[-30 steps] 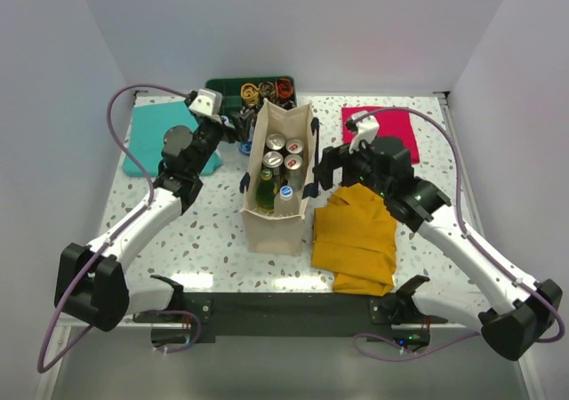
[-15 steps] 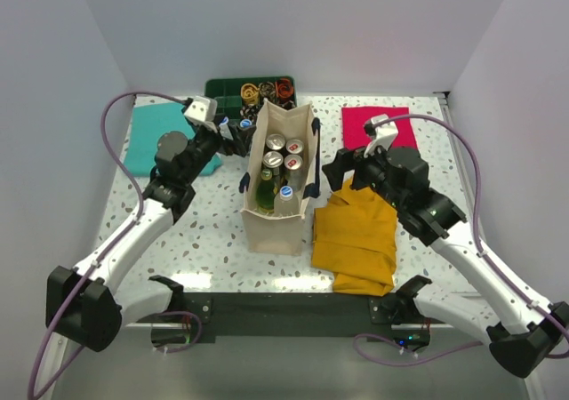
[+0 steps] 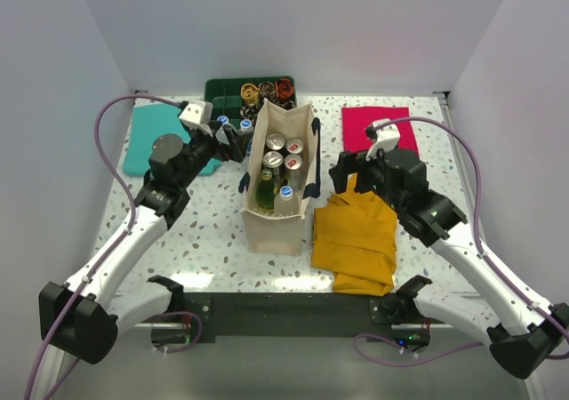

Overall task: Take the beverage out of the canvas bag
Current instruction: Take out the drink from the canvas bag.

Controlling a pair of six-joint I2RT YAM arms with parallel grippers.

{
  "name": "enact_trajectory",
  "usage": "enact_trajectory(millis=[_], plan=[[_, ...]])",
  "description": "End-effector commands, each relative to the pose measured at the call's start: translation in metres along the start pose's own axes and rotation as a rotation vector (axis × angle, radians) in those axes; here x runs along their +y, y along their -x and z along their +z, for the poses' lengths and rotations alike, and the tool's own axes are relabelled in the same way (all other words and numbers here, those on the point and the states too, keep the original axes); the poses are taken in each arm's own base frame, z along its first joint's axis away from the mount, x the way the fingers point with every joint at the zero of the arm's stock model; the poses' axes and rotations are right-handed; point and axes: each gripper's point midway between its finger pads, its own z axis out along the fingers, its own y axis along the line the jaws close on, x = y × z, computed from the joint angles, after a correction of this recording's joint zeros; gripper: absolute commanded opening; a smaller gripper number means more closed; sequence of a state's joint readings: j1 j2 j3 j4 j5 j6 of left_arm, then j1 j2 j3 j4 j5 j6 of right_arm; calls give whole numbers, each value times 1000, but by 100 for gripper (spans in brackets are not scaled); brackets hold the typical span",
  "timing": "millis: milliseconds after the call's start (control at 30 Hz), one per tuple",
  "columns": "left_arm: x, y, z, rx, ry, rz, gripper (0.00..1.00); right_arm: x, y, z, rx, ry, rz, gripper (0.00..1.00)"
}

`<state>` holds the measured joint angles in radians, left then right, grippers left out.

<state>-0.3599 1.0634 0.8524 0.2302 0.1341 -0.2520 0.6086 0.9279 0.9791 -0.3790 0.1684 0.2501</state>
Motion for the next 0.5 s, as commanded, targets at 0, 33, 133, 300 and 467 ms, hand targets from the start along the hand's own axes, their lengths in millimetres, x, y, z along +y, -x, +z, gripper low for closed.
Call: enact_trajectory(millis=[0, 33, 133, 300, 467], plan=[[-1, 23, -9, -40, 9, 10, 100, 0, 22, -9, -62, -8, 17, 98], [-2, 26, -11, -46, 8, 15, 100, 2, 24, -10, -70, -1, 30, 98], [-4, 28, -13, -20, 1, 35, 100, 8, 28, -9, -84, 29, 42, 98], [-20, 33, -17, -9, -75, 19, 100, 22, 30, -2, -51, 90, 46, 98], [-29, 36, -20, 29, -113, 7, 100, 22, 22, 0, 14, 83, 18, 98]])
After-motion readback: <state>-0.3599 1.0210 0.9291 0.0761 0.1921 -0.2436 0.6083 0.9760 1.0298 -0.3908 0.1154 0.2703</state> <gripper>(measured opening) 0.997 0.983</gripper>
